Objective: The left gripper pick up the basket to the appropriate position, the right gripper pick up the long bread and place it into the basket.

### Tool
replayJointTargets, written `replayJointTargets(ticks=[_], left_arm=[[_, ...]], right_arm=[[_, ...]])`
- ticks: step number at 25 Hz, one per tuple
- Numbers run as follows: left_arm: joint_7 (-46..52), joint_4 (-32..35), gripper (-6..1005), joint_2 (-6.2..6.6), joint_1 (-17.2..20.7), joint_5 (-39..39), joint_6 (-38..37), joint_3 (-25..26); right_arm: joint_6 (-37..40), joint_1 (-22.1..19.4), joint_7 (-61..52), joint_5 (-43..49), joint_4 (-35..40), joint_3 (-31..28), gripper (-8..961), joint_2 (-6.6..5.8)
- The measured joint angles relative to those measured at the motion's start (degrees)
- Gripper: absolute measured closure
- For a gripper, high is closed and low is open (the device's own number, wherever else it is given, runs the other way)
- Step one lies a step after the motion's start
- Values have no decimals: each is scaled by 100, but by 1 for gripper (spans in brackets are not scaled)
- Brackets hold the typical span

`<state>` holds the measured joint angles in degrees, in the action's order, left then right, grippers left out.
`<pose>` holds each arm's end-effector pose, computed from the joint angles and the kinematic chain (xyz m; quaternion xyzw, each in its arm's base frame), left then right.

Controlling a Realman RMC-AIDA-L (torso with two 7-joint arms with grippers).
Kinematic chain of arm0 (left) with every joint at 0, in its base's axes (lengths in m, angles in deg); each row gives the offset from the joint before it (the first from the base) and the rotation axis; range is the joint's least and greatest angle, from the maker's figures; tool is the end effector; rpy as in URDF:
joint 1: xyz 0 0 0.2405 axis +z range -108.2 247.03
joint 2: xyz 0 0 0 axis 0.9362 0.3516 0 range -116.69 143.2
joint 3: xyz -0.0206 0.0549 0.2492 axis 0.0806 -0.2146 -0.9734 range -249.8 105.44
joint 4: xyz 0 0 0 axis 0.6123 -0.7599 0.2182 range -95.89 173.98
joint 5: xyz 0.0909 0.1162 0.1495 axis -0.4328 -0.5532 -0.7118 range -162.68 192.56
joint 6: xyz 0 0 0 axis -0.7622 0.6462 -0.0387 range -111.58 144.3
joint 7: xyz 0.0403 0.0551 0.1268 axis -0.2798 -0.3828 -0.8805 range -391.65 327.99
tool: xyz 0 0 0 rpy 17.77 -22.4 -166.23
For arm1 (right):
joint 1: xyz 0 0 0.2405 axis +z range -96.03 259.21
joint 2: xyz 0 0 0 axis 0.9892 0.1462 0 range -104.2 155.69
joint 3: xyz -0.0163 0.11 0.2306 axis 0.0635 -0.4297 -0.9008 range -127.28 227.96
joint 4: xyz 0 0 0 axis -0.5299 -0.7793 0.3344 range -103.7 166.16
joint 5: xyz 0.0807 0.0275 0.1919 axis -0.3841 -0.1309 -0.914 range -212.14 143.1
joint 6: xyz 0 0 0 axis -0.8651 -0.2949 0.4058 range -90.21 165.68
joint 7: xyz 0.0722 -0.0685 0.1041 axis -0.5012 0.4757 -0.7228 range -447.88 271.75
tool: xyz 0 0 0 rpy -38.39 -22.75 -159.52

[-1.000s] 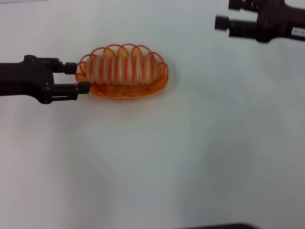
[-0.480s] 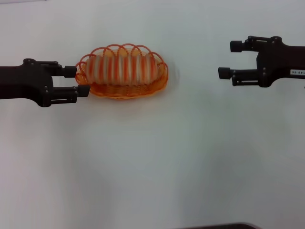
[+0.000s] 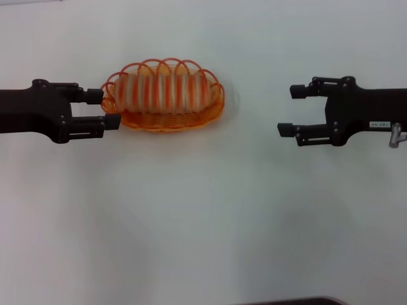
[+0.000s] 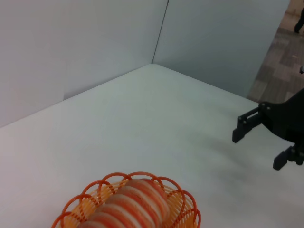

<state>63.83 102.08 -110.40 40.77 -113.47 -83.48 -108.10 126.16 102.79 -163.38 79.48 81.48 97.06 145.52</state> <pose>-0.2451 0.3202 0.0387 -0.9527 -0.2354 -0.1488 0.1215 0.2843 0.3061 0.0155 -0.9581 0.1533 0.1731 0.1688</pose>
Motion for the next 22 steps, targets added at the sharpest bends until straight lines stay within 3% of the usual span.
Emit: replayJointTargets(ticks=[22], left_arm=[[5, -2, 357, 38, 98, -66, -3, 261]], right_arm=[[-265, -20, 38, 257, -113, 53, 114, 11]])
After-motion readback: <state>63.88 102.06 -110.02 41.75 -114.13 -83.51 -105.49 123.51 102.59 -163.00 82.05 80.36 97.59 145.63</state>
